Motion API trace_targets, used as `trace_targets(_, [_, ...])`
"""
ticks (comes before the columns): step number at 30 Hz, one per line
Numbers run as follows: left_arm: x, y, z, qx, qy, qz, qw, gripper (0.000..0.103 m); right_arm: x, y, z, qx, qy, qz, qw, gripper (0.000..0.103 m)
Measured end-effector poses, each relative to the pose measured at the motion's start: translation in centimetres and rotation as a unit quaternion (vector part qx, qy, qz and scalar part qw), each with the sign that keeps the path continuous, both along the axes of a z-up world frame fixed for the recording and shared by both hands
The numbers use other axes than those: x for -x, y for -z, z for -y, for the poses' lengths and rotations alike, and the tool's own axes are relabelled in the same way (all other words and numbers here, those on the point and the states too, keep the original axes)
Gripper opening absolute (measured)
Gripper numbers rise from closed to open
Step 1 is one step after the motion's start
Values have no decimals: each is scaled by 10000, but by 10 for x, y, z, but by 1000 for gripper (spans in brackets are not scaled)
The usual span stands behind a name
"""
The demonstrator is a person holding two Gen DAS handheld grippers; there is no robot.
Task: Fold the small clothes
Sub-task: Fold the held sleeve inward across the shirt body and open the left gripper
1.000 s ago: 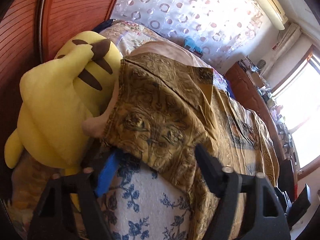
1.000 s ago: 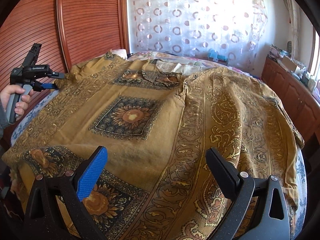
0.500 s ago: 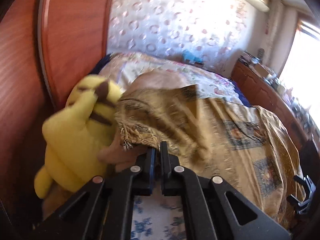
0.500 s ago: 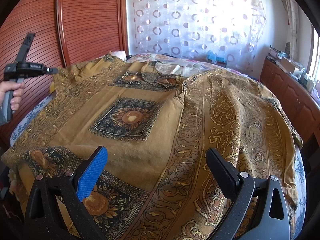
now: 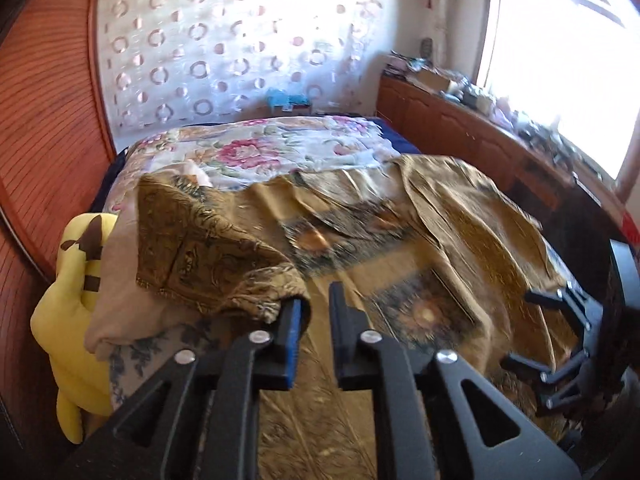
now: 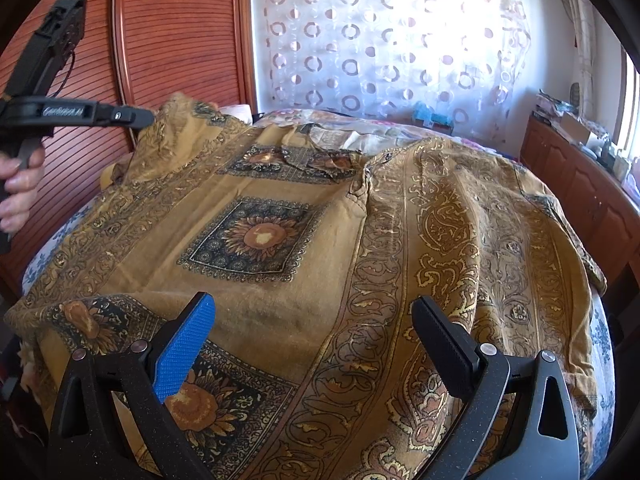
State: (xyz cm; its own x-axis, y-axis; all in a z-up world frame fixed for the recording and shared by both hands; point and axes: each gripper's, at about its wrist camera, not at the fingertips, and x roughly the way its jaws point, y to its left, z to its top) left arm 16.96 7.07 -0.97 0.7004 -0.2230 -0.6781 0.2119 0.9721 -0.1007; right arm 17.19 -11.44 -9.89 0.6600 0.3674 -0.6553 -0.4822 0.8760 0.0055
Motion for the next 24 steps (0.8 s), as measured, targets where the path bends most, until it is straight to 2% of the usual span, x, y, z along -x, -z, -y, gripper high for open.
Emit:
trace_targets(3, [14,-1,6,-220,12,145,9997,37,0,0,0,4,0,6,10000,100])
trace_targets(5, [23,-3,7,-318,2,262,9992,38,0,0,0,6,-1,3,10000,100])
trace_targets(8, [35,-5,-3,-195,-120,362,9991,41,0,0,0,8,-1,2,10000,100])
trace_targets(12, [44,7,-20,-75,-306,266,9991,45,0,0,0,8,-1,-2,10000,100])
trace_targets(16, [44,27,-36,-113,-514,48,9986,46,1,1,-1,37,-21,-9,10000,100])
trace_targets(24, [34,69,-67,-444,-868,-479,9941,48,1,2,-6,139,-65,-47,9999,100])
